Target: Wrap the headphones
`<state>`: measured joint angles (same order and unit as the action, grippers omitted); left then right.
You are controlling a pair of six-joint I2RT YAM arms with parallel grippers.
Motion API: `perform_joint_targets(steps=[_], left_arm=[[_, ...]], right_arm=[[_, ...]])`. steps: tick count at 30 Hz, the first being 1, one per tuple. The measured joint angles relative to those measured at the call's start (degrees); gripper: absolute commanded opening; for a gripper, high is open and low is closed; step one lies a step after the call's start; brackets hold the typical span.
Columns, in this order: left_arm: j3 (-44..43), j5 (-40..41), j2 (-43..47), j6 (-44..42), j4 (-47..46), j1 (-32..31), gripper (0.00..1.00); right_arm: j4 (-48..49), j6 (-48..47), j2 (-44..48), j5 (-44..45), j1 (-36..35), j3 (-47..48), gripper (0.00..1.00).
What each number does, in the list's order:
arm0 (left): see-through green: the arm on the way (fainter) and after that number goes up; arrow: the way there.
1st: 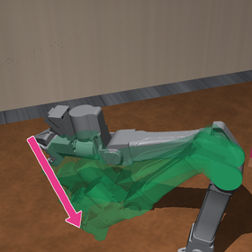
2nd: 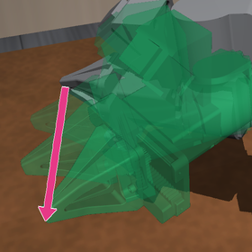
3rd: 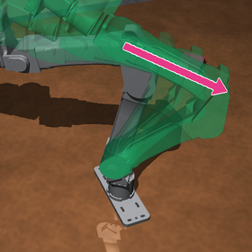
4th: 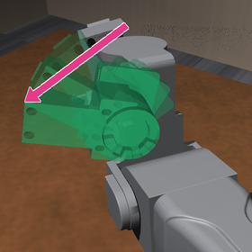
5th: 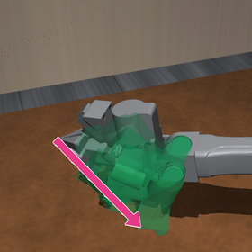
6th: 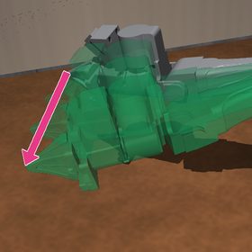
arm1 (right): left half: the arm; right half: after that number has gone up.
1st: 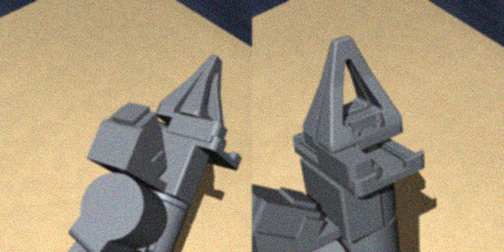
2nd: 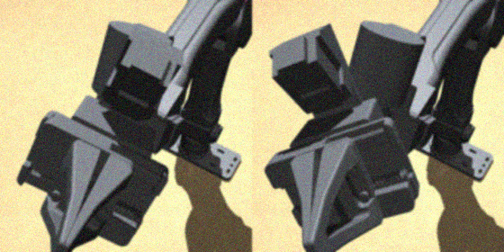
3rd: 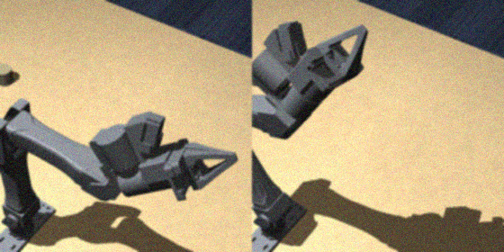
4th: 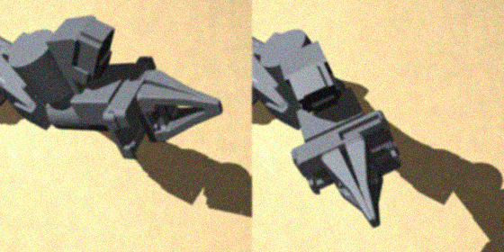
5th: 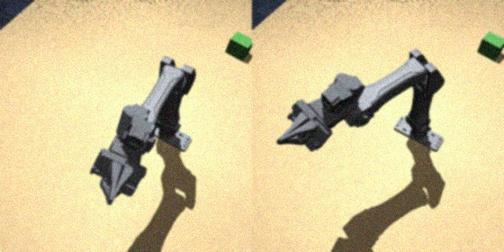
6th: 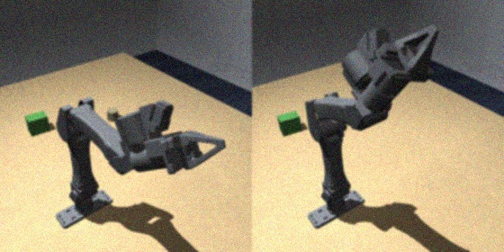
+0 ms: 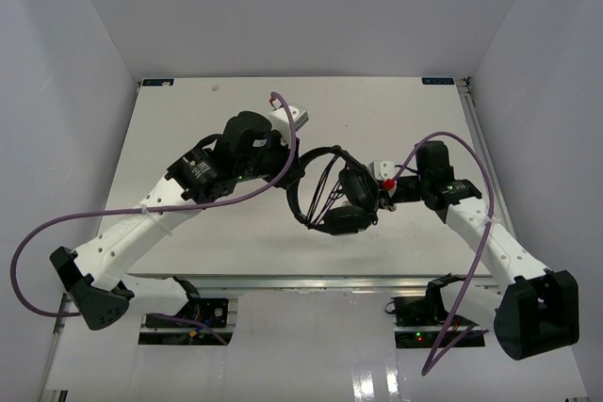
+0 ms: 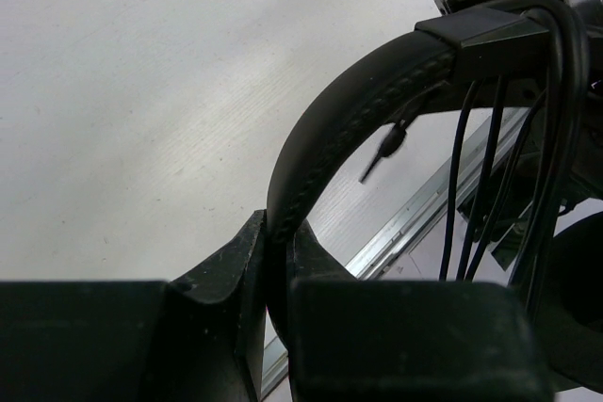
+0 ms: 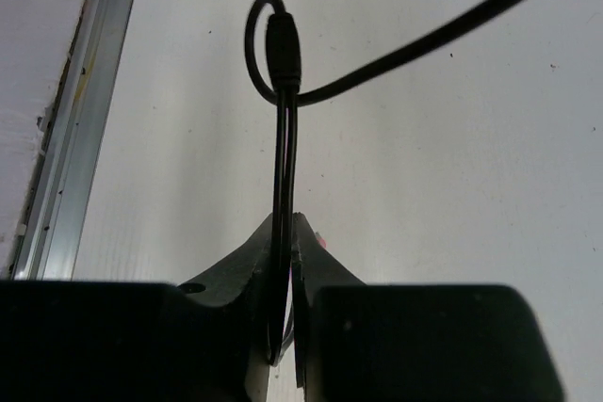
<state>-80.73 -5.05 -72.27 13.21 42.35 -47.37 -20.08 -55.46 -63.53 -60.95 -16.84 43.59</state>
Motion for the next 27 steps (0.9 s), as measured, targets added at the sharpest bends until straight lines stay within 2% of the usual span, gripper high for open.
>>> perform_joint_targets(steps=[7,14,20,27], left_arm=[[2.2,4.9,4.2,4.9,-2.9,0.0,0.0],[2.6,10.3,5.8,12.7,-6.4,0.0,0.0],[2.1,14.7,1.8,20.3,-6.7,-0.1,0.0],[0.0,19.9,-5.2,27.0,-5.5,-0.1,0.0]], right_arm=[[0.1,1.2,7.4,1.3,0.0,-4.7,0.08],[-9.7,-5.2,18.2,4.4,0.0,-5.9,0.08],[-20.9,-12.3,21.0,10.1,-0.6,-1.9,0.08],[-26.0,-15.9,23.7,20.1,-4.8,4.5,0.08]])
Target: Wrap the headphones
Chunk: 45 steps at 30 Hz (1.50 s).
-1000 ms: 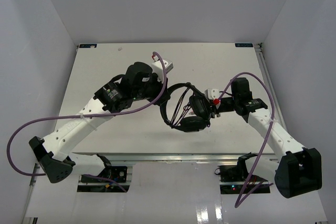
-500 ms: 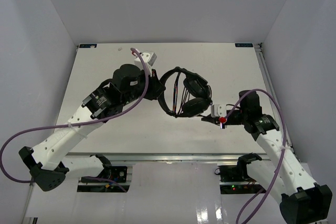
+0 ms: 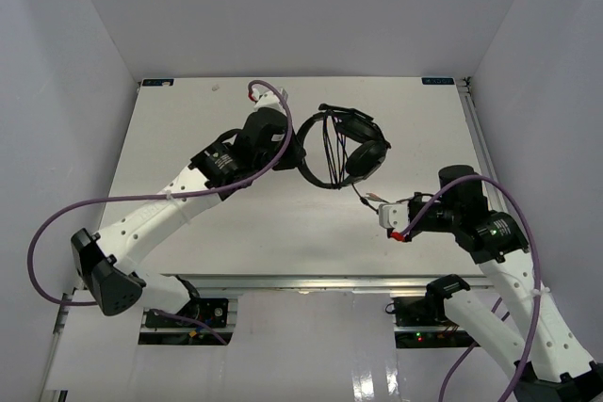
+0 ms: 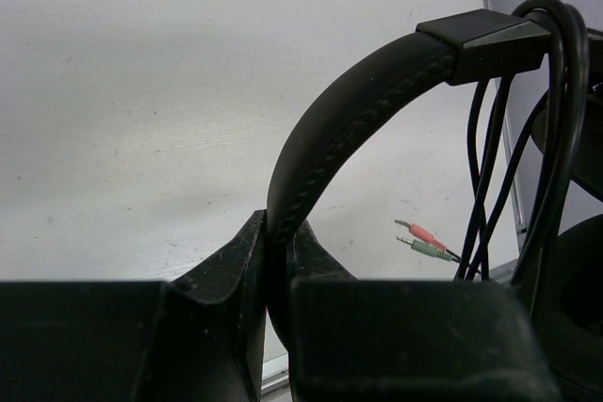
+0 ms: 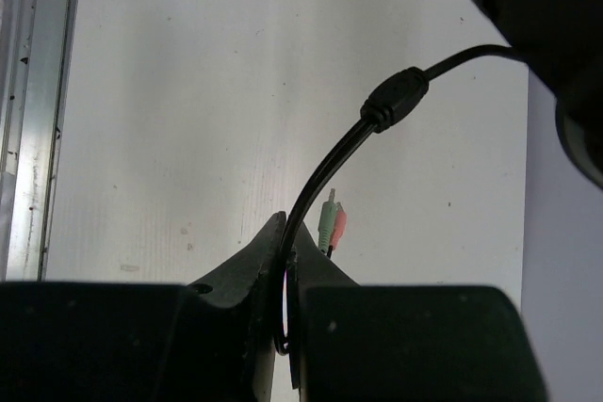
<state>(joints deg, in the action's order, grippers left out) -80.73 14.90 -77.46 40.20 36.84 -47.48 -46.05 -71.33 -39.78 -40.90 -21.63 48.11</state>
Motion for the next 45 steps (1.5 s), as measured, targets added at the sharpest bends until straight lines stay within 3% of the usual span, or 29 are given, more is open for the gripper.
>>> perform_joint_targets(steps=[17,29,36,45], left_arm=[[-7.6,5.2,-17.4,3.9,1.4,0.2,0.0],[-13.2,-4.6,-33.0,-0.9,4.8,0.2,0.0],[-14.2,-10.1,-34.9,-6.4,5.6,-0.3,0.0],[-14.8,-17.1,-35.0,-11.1,5.6,-1.5,0.0]], right_arm=[[-4.9,-1.7,-6.8,26.2,-14.6,6.6,0.08],[-8.3,-6.0,-17.8,48.6,-29.4,14.1,0.08],[-8.7,-8.7,-21.0,51.1,-32.0,15.0,0.08],[-8.4,-11.3,-22.3,47.2,-32.6,15.6,0.08]])
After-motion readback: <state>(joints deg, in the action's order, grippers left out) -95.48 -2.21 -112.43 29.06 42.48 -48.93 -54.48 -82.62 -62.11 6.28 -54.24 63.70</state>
